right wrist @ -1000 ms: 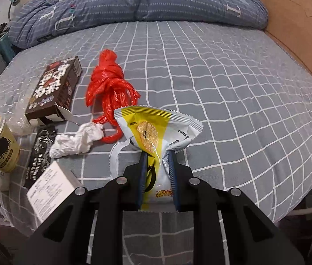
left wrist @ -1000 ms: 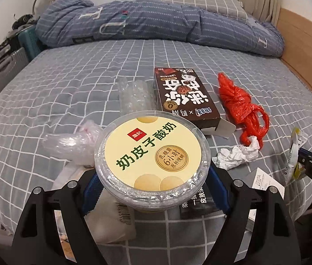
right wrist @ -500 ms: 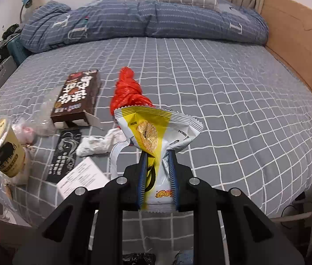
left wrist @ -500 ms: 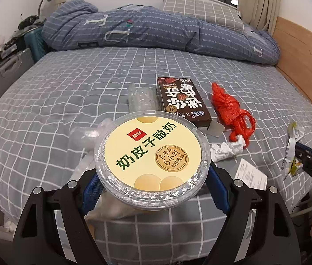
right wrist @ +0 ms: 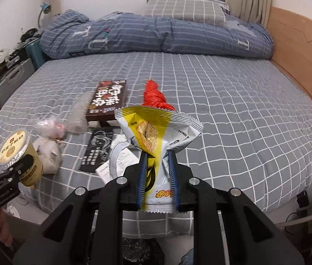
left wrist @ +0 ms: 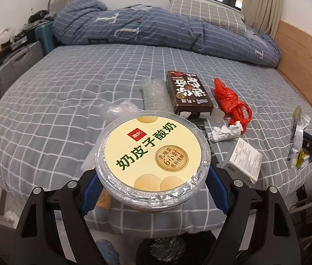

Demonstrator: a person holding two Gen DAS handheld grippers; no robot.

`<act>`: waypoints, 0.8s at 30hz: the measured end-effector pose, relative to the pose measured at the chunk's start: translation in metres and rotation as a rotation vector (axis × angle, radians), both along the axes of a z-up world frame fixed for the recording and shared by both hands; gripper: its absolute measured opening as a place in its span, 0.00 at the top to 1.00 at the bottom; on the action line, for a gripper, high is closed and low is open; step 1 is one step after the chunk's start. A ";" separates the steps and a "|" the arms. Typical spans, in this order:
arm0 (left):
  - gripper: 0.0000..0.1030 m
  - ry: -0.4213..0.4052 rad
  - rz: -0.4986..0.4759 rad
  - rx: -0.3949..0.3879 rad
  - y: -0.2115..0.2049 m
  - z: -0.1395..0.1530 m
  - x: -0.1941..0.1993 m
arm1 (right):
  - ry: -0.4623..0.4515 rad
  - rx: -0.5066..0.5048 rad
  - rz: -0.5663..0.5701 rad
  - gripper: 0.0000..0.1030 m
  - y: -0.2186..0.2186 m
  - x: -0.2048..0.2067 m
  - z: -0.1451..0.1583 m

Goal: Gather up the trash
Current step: 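Carry the yogurt cup and snack packet over the black trash bin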

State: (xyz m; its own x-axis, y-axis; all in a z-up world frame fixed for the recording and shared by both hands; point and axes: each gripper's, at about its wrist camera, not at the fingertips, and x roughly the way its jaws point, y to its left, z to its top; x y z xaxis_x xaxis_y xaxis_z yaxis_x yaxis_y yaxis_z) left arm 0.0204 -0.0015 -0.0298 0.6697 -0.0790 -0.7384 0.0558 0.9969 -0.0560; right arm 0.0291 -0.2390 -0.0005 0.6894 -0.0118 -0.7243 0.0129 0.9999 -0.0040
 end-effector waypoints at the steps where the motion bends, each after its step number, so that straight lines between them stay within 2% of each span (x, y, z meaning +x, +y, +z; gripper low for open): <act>1: 0.22 -0.005 -0.001 0.006 0.001 0.002 -0.004 | -0.005 0.000 0.006 0.82 0.002 -0.003 0.001; 12: 0.23 -0.030 -0.024 -0.010 0.004 0.028 -0.042 | -0.005 0.024 0.041 0.84 0.019 -0.043 0.010; 24: 0.23 0.006 -0.011 0.038 0.005 0.018 -0.079 | 0.051 0.060 0.052 0.85 0.027 -0.085 -0.008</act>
State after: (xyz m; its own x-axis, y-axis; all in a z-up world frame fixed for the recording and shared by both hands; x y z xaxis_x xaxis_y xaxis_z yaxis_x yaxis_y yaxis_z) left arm -0.0589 0.0036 -0.0115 0.6648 -0.0580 -0.7448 0.0668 0.9976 -0.0181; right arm -0.0560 -0.2124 -0.0081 0.6499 0.0677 -0.7570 -0.0379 0.9977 0.0568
